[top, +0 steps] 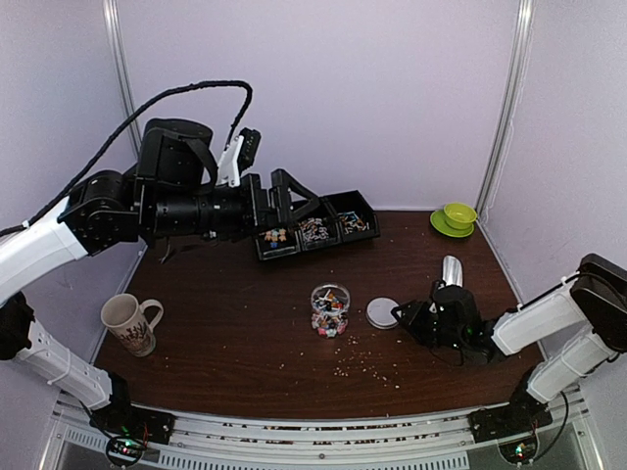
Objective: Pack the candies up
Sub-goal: Put down the box lid at the center of the board.
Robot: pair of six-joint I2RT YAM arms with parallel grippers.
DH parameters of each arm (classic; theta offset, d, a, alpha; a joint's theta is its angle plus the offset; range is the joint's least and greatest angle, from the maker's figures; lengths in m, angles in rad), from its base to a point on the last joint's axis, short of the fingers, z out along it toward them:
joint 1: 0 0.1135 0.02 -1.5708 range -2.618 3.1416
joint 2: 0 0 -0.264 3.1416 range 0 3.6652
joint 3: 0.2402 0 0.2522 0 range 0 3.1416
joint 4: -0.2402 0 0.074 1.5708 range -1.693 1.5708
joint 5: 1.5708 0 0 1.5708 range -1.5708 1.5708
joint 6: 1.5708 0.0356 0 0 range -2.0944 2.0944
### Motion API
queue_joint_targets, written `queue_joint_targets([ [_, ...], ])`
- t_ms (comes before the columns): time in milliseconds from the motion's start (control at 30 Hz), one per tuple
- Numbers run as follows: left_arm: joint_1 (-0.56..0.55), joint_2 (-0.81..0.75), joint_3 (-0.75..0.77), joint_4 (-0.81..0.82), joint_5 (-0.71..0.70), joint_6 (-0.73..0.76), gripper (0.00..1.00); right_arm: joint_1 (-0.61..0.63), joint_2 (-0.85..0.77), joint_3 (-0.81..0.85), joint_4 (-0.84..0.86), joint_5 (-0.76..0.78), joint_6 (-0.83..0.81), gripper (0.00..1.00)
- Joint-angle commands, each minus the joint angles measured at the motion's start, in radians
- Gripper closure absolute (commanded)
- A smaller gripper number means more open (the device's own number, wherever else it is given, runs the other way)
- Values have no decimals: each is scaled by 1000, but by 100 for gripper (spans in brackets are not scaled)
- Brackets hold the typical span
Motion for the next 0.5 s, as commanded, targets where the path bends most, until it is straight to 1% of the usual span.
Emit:
queue_joint_targets([
  [0, 32, -7, -66, 34, 7, 6, 2, -4, -94, 43, -162, 51, -79, 50],
  [100, 59, -16, -112, 56, 33, 1, 2, -4, -156, 56, -248, 81, -117, 43],
  [200, 78, -10, -118, 47, 36, 22, 2, 0, -229, 73, -346, 118, -168, 37],
  [233, 82, -3, -116, 42, 34, 36, 2, 5, -259, 85, -388, 138, -190, 31],
  [267, 88, -1, -118, 39, 40, 46, 2, 11, -297, 102, -437, 162, -216, 18],
  [300, 95, -1, -124, 47, 59, 73, 2, 17, -325, 120, -490, 185, -246, 2],
  [333, 98, -3, -132, 62, 68, 102, 2, 21, -352, 145, -542, 201, -284, 0],
  [467, 132, 1, -164, 103, 58, 219, 2, 48, -419, 261, -736, 274, -492, 0],
])
